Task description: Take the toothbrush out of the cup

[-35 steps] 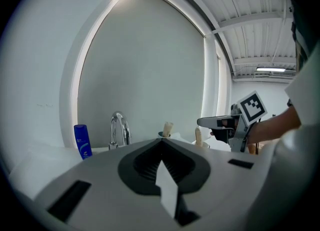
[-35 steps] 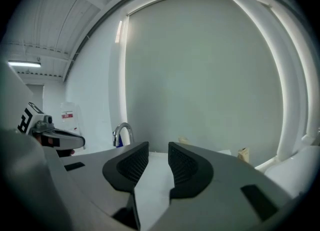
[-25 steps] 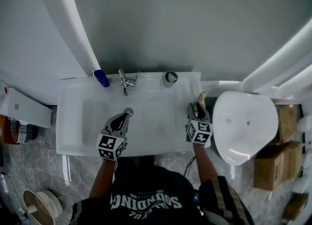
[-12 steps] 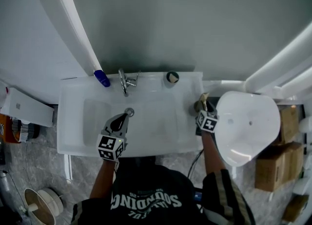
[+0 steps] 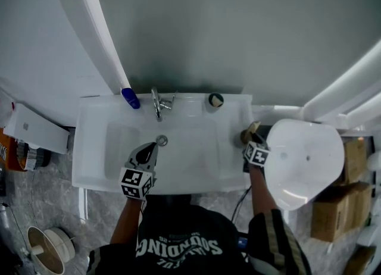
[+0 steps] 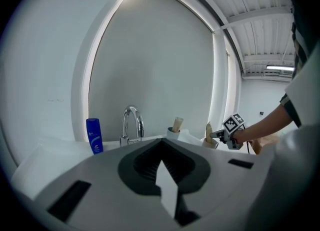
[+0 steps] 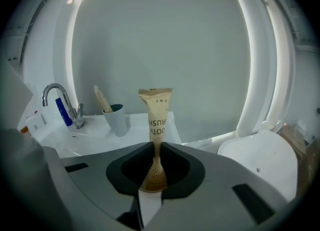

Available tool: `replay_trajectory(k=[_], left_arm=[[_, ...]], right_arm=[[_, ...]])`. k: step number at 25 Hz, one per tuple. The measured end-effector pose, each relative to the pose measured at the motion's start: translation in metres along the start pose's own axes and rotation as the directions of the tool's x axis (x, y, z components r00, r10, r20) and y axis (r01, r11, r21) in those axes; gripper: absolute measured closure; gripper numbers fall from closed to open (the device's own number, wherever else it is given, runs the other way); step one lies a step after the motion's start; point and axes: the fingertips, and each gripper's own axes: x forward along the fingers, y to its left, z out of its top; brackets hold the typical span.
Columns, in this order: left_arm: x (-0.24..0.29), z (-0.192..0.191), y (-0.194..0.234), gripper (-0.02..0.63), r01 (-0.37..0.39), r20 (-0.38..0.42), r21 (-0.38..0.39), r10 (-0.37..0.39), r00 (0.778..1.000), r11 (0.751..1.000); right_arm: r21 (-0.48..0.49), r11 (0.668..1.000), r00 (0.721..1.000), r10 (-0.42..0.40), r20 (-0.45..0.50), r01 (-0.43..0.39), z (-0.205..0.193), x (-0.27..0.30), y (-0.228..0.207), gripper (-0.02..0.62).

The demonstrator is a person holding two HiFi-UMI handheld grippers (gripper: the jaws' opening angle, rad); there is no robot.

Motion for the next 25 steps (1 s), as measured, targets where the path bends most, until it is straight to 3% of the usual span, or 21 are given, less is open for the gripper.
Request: replay_trajectory(k=[10,19,25], left_arm=[[0.004,-0.005,-0.016,0.607,0.04,-0.003,0.004,-0.04,0.999,0.999],[0.011,-0.007,-0.037,0.607,0.09,0.007,0.009,-0.091,0.996,0.996],[0.019,-0.006,-0.053,0.607,0.128,0.01,0.02,-0.128,0.992,0.992]], right_arm=[[0.0,0.999,0.993,0.033,0.111,-0.034,0.027,-0.043,-0.001,0.558],[-0.034,0.995,0.949,0.104,0.299,-0.098,0.1,-0.113,0.015,0.561],[-0.068,0.983,0.949,0.182,0.256,-0.17,0.099,-0.132,0.038,0.561]])
